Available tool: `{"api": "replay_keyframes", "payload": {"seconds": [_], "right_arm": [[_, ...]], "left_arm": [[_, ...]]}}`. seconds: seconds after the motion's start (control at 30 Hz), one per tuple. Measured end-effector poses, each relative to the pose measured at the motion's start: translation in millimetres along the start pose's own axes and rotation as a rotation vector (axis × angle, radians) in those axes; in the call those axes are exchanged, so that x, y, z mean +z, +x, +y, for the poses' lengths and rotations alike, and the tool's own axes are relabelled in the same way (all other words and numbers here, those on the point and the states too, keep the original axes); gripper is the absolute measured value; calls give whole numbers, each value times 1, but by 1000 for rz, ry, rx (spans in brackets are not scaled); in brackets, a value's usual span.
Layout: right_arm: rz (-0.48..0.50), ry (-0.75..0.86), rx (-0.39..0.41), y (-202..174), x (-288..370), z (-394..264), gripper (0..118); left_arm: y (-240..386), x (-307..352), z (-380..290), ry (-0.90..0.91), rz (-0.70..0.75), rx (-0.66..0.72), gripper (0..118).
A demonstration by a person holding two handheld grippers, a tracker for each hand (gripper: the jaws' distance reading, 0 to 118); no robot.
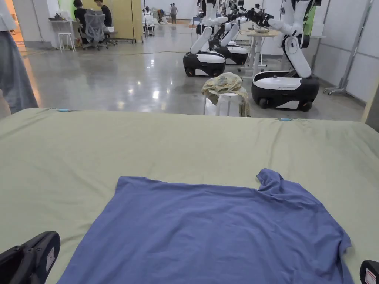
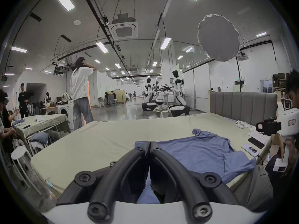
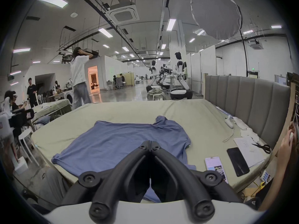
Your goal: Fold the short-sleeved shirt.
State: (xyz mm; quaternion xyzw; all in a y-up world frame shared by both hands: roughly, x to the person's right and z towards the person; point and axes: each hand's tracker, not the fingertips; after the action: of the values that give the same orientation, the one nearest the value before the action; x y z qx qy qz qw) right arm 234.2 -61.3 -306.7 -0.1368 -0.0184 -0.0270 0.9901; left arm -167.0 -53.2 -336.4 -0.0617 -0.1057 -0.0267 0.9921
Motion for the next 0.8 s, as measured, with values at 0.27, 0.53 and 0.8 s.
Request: {"api": "replay_keyframes", "payload": {"seconds": [0.27, 0.53, 0.8], "right_arm": [[-34, 38, 36, -11, -4, 5, 0], [-7, 3, 30, -15, -10, 0, 0], [3, -95, -15, -7, -18, -13, 0]], "left_arm": [[-16, 0, -6, -22, 11, 57, 2], [-76, -9, -43, -207, -73, 127, 16], [-120, -37, -133, -497, -46, 204, 59]]}}
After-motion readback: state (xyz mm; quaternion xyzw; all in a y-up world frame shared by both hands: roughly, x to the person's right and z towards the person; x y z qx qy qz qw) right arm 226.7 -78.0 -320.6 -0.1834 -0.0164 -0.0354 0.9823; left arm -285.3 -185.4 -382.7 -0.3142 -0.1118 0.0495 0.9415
